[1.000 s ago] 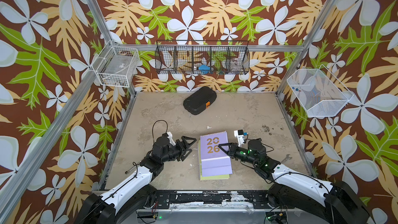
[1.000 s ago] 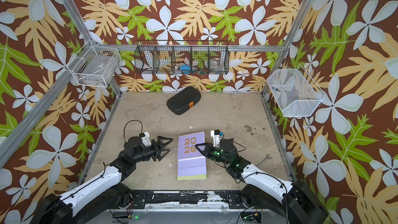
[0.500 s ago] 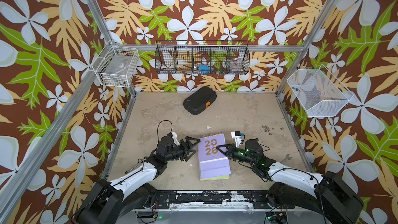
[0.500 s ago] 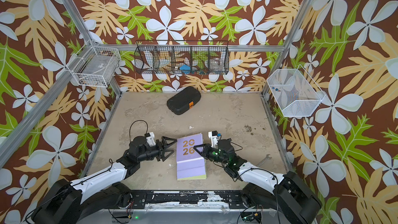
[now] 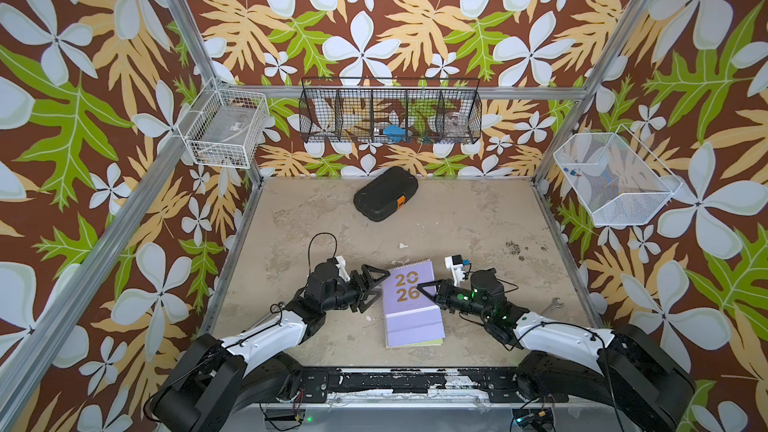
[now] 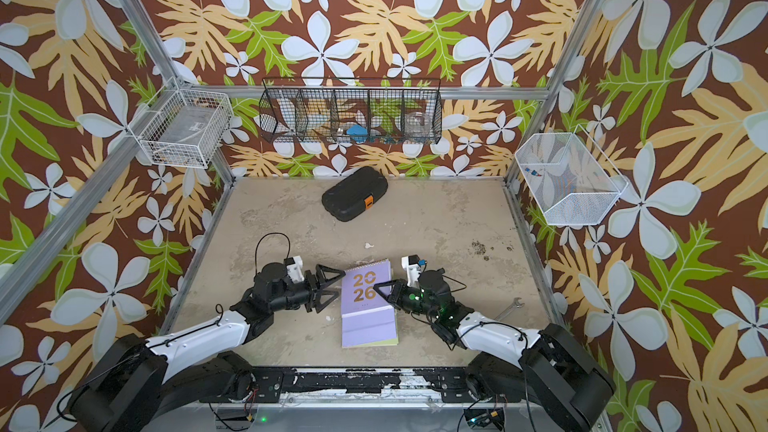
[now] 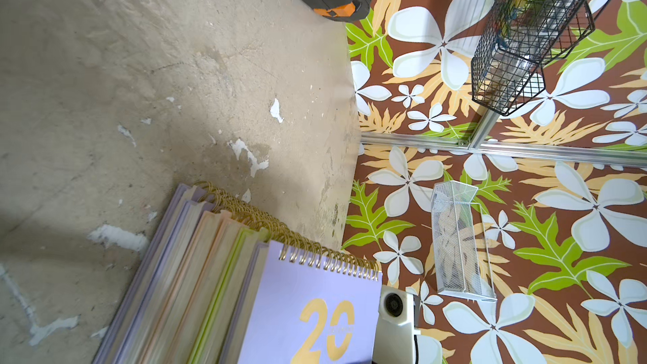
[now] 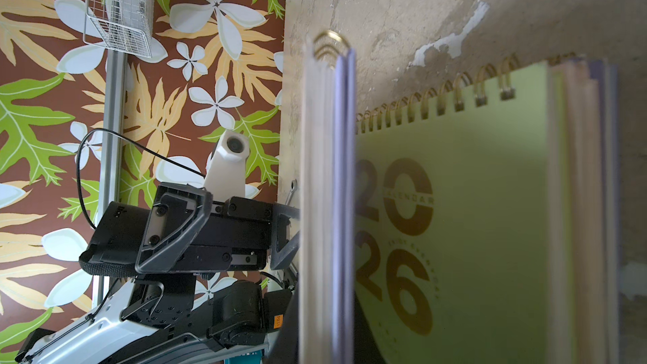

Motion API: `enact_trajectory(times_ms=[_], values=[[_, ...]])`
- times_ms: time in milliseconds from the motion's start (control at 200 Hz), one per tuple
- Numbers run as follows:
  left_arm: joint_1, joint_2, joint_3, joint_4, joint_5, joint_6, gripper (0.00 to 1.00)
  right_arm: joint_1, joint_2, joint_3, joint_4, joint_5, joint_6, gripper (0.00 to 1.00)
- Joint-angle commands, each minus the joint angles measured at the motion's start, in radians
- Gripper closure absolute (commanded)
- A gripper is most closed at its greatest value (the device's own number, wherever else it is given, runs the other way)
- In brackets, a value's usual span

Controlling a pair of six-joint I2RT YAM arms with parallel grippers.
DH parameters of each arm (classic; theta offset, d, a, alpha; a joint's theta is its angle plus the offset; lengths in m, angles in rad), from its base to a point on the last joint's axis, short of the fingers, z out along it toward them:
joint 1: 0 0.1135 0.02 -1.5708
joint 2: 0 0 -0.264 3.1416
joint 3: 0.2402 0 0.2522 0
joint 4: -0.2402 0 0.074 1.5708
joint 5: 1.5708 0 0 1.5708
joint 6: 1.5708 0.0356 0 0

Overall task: Stack the calendars
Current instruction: Place the calendar at the calendar.

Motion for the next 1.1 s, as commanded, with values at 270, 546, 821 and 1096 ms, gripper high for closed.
enact_trajectory(times_ms=[270,546,821,1096], values=[[-0.007,0.016,0.005,0.031,0.007,0.001,0.08,0.002,0.012,0.003,0.020,0.019,-0.025,0.77],[-0.007,0.021,0.005,0.031,0.007,0.001,0.08,0.002,0.005,0.032,-0.060,0.040,-0.051,0.70],[-0.008,0.025,0.006,0.030,0.008,0.000,0.08,0.002,-0.007,0.061,-0.157,0.071,-0.081,0.61],[-0.008,0.036,0.012,0.036,0.011,-0.002,0.08,0.001,-0.008,0.092,-0.256,0.099,-0.108,0.47]])
